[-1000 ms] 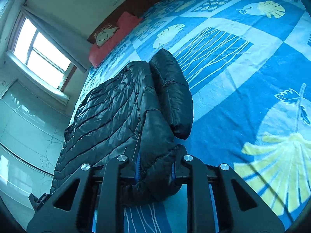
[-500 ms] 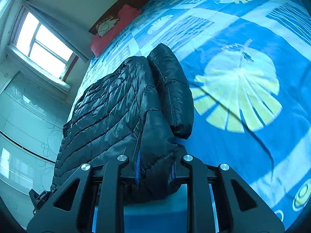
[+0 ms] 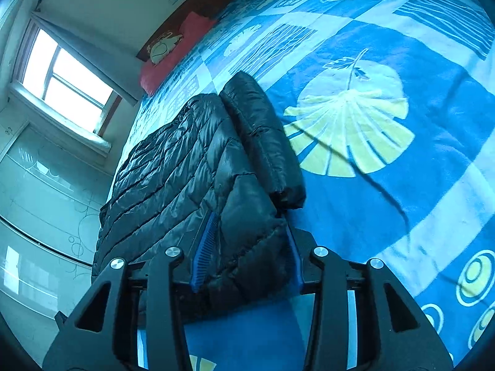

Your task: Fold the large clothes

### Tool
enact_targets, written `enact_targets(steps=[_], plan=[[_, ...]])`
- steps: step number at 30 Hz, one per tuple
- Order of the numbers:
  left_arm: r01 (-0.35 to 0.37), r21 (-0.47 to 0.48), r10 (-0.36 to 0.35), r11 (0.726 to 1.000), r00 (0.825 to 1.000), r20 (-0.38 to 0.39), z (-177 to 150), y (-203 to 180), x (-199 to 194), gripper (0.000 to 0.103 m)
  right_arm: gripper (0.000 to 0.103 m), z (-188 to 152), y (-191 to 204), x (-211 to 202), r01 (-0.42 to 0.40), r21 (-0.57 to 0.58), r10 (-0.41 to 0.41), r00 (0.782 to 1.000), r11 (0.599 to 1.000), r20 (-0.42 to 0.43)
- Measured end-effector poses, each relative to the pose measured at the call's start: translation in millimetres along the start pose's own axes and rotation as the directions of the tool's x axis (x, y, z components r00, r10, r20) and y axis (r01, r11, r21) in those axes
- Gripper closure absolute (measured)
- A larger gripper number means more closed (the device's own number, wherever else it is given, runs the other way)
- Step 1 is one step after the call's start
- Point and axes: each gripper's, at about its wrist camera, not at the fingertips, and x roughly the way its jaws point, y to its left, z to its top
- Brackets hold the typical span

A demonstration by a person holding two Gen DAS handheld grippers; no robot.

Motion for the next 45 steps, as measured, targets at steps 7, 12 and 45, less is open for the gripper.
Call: enact_targets(steps=[7,12,45], plan=[[-0.037,0.022,0.037,0.999,0.999,0.017,-6,7,-24,0.039,0.055,2,-14,-32,0.056,0.008,-0.056,0.997,0.998,0.052],[-0.131,0.068,0.128,0.989,0.990,0.056,-7,7,-41,0.038,0.055,7,-9,-53,0.171,-0.040,-0.166,0.980,0.984,0.108],[-0.221,0.402,0.255,0.889,0.966,-0.033,88,-52,48,0.030,0.054,-57,244,160,0.095,-0.650,-0.242,0.960,0.754,-0.141]])
